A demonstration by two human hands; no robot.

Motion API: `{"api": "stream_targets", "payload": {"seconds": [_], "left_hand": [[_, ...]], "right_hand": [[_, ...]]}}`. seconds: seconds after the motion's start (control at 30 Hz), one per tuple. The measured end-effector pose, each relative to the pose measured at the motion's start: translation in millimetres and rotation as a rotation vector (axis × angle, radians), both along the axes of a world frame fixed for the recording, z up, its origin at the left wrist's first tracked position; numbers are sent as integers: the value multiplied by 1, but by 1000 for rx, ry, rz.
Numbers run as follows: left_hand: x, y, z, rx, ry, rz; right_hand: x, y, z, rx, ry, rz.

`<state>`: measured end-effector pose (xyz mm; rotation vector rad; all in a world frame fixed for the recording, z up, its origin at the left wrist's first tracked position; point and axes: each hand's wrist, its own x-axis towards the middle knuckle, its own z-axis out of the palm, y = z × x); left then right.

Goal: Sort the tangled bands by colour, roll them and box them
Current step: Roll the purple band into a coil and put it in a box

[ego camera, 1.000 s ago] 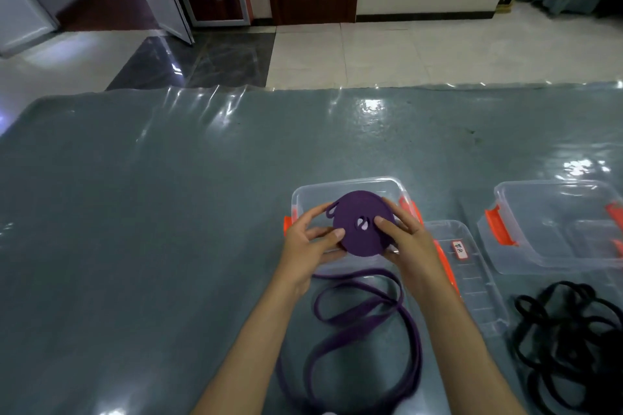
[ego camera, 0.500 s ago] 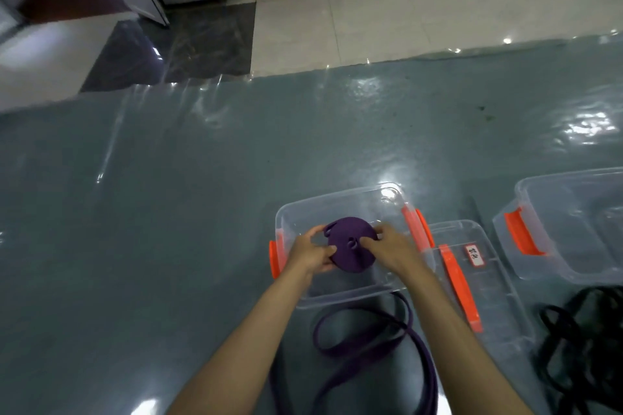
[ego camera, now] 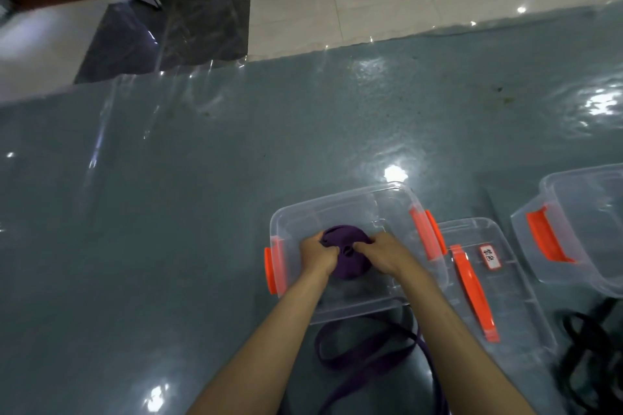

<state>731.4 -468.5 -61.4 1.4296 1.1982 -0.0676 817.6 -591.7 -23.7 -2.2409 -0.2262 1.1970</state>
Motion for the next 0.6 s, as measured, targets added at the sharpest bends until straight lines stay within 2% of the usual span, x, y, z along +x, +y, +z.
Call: {"api": "stream_targets", "payload": {"seconds": [0.13,0.27,0.33,0.47,0.6], "left_hand": [[1,-4,8,95,73,-103],[-11,-8,41,302,124,-407],[-27,-11,63,460,45,-569],[-77,-25,108,783,-172,-752],[-140,-45,135,912,-332,-849]], "right_hand": [[0,-4,7,73,-7,-57],[-13,-12,39,213,-228,-91],[-21,-22,59,351,-321,-128],[-54,-59,98,534,-530,-171],[-97,-105,99,580,-562,-223]]}}
